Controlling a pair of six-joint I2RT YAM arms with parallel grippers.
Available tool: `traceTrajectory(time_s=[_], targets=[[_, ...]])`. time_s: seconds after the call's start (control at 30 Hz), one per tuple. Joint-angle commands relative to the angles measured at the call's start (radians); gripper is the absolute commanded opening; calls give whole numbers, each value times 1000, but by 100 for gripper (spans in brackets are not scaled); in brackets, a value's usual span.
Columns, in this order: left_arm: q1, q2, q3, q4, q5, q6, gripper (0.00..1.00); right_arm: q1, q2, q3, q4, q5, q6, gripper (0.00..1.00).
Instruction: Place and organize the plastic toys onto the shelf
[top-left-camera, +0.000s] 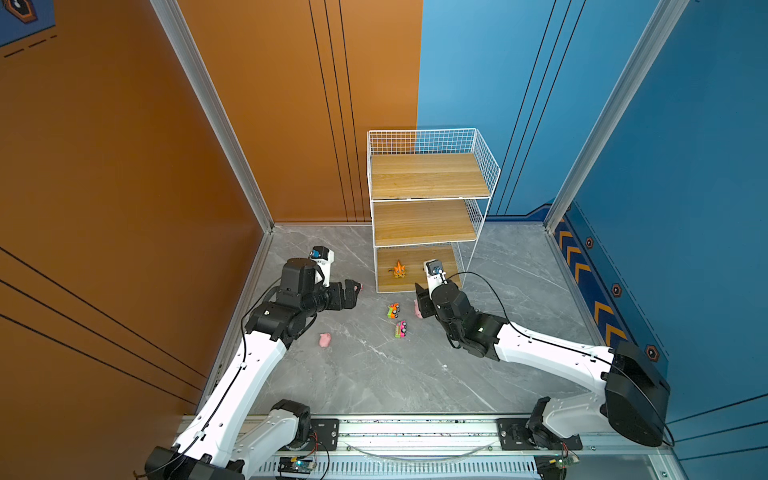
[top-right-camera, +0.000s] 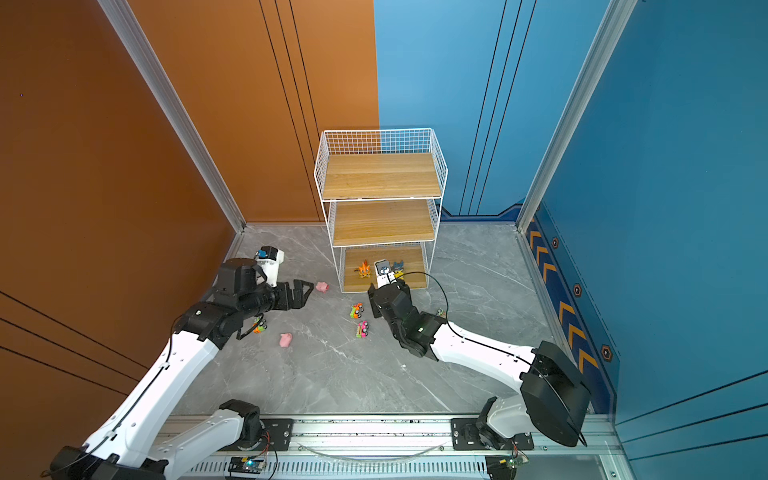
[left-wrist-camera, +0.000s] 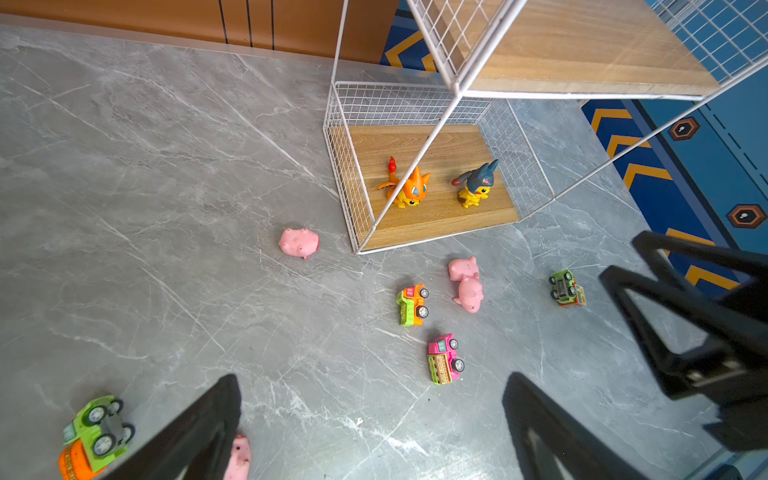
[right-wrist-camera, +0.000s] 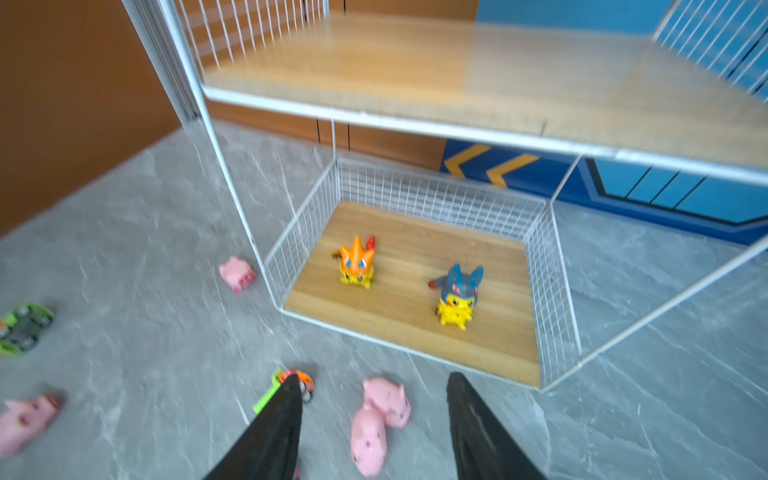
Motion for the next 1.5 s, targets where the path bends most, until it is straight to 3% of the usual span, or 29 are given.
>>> traceTrajectory(time_s=[0.0,0.27,0.47,0.8,0.93,1.07,1.3,1.47], targets=[[-11,11,-16,9,10,-6,100,-50,42,-36,-56,-200,75,57],[-15,25,-16,7,11,-4,100,-73,240,34,-54,-274,51,57],[-15,30,-16,7,14,-2,100,-79,329,71,-57,-260,49,57],[-15,29,-16,7,17,-1,100,-89,409,116,-74,-220,51,41],[-17,25,-16,7,16,-1,100,-89,385,117,-90,-225,49,26],[-19,24,-16,7,18,-1,100,-81,304,93,-131,-236,49,19],[-27,22,-17,7,15,1,99,-79,108,-43,-171,-370,148,16],[-42,28,-16,7,12,4,99,-75,71,-143,-121,-516,241,16]])
